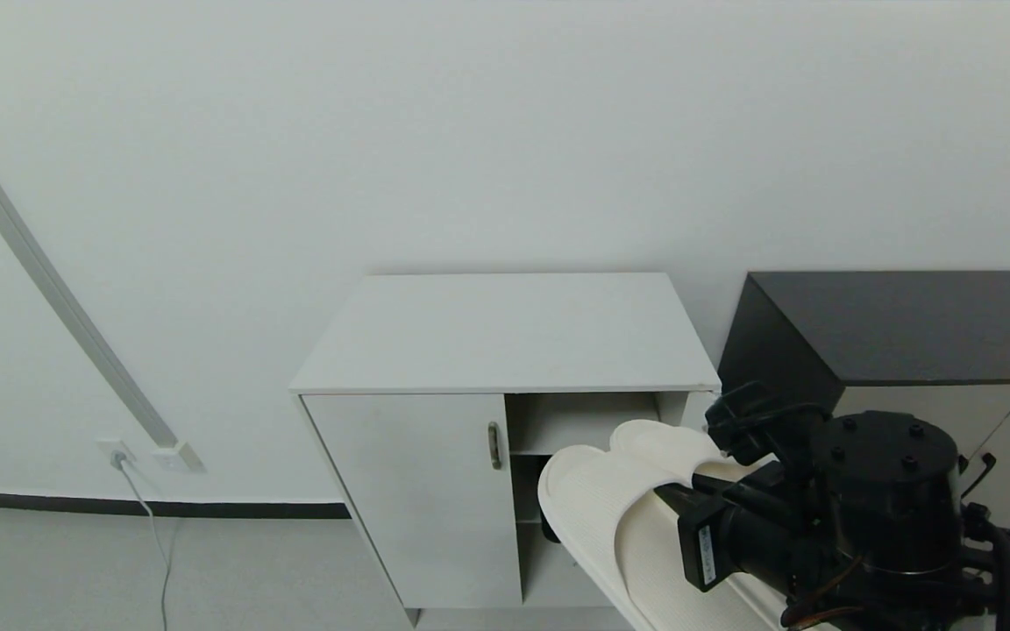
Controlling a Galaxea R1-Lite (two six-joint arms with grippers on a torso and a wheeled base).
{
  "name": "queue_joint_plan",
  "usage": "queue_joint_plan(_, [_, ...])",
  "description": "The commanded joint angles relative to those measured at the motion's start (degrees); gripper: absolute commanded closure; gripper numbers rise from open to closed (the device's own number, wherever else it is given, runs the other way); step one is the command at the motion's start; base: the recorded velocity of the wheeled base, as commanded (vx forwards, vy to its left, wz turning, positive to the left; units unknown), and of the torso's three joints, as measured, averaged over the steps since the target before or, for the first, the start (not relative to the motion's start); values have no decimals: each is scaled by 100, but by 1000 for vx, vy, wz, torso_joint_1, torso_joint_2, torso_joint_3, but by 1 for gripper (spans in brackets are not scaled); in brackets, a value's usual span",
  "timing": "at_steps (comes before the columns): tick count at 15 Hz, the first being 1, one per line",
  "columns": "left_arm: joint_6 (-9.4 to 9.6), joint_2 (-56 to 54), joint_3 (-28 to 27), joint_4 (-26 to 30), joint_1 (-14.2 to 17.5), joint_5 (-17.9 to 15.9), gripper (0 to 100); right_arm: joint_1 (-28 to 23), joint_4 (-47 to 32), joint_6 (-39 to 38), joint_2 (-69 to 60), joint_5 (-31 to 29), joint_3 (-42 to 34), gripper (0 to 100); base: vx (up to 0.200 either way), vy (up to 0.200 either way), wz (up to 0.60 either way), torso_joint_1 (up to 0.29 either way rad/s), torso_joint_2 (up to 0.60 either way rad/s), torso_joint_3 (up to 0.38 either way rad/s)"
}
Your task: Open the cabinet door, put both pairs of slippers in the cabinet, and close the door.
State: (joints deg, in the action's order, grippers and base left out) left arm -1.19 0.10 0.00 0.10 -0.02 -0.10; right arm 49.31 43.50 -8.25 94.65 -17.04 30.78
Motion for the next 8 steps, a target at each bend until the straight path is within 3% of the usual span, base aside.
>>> queue_joint_plan(1, [-4,-1,0,-10,2,1,100,0,19,-1,10,-1,-11,100,0,0,0,-139,339,198])
queue_joint_plan(8, [-12,-1,0,-1,2,1,100,8,45,8,10,-1,-46,100,0,0,0,-161,372,204])
